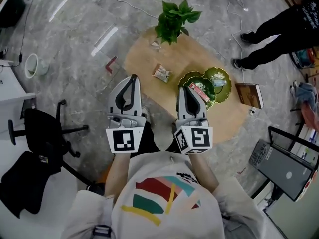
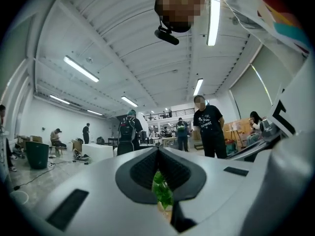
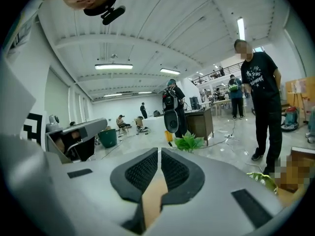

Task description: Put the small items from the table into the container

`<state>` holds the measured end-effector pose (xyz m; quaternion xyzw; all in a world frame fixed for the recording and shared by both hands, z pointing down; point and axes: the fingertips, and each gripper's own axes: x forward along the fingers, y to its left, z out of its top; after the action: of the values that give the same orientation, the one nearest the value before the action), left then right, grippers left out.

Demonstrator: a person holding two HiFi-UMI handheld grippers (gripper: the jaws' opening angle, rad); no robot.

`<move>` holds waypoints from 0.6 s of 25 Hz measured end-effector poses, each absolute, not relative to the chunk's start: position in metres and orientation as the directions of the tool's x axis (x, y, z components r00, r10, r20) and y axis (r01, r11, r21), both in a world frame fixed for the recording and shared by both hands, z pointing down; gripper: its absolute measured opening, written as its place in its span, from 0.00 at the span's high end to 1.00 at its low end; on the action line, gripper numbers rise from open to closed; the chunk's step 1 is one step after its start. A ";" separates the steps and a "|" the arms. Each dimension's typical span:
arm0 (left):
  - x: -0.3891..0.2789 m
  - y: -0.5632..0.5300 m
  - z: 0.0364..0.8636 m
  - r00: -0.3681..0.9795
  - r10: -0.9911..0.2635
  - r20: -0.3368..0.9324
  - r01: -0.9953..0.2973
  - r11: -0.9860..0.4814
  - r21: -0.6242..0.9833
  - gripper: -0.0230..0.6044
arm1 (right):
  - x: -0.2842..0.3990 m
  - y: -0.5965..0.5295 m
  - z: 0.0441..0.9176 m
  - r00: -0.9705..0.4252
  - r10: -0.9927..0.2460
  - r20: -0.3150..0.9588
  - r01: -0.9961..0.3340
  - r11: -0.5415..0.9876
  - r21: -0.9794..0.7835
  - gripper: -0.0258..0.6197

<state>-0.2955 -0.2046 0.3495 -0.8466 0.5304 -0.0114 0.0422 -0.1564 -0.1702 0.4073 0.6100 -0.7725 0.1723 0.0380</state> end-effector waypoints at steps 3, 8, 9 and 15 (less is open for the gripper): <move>-0.304 -0.221 0.373 0.493 -0.870 0.005 -0.868 -0.492 -0.072 0.95 | -0.179 -0.184 0.438 -0.221 -0.924 0.311 -0.958 0.146 -0.245 0.93; -0.315 -0.240 0.430 0.554 -0.830 0.059 -0.825 -0.557 -0.091 0.95 | -0.197 -0.206 0.524 -0.161 -0.908 0.387 -0.951 0.037 -0.307 0.87; -0.317 -0.244 0.444 0.558 -0.827 0.070 -0.822 -0.562 -0.094 0.95 | -0.198 -0.212 0.546 -0.153 -0.900 0.408 -0.949 0.018 -0.316 0.79; -0.327 -0.262 0.516 0.549 -0.829 0.108 -0.826 -0.558 -0.077 0.95 | -0.173 -0.228 0.691 -0.059 -0.801 0.596 -0.909 -0.204 -0.364 0.63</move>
<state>-0.3266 -0.2618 0.5161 -0.8801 0.4700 -0.0660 0.0087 -0.1733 -0.2283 0.6905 0.6820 -0.6266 0.3700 0.0731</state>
